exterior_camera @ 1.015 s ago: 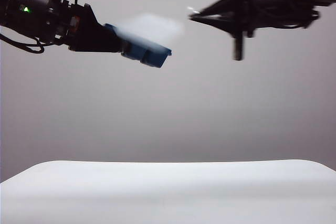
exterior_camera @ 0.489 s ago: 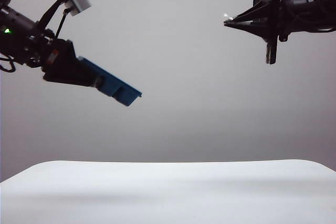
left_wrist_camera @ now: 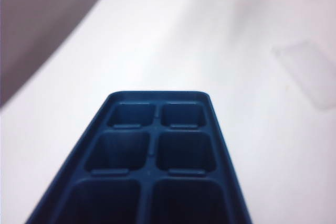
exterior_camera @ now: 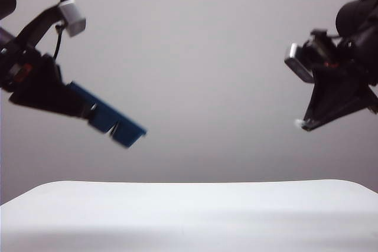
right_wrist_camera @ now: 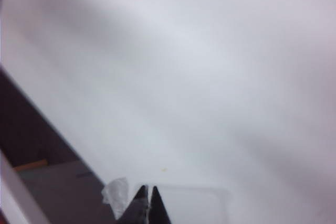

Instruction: Pick up the ice cube tray, remove its lid, and then place both the tray and the lid back on the table.

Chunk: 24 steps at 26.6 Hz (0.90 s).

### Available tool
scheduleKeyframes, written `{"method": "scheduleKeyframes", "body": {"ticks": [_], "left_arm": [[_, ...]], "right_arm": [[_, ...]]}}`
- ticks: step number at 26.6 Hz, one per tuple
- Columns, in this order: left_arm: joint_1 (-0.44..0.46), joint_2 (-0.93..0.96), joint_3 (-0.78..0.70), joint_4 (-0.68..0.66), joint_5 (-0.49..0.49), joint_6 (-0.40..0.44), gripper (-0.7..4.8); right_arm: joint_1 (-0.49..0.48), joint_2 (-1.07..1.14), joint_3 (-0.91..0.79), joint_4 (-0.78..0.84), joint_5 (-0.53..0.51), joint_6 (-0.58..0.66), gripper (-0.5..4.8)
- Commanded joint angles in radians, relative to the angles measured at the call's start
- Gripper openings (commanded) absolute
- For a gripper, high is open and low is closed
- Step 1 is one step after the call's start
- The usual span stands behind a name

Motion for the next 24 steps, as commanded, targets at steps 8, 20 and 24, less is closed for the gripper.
{"method": "scheduleKeyframes", "body": {"ticks": [8, 20, 24], "left_arm": [[0.004, 0.121, -0.006, 0.179, 0.133, 0.007, 1.48], [0.003, 0.528, -0.006, 0.475, 0.297, 0.015, 2.8], [0.003, 0.533, -0.006, 0.519, 0.253, 0.019, 2.82]], "right_arm": [[0.066, -0.058, -0.072, -0.002, -0.099, -0.009, -0.06], [0.066, -0.058, -0.088, 0.066, -0.108, -0.01, -0.06], [0.066, -0.056, -0.102, 0.104, -0.108, -0.01, -0.07]]}}
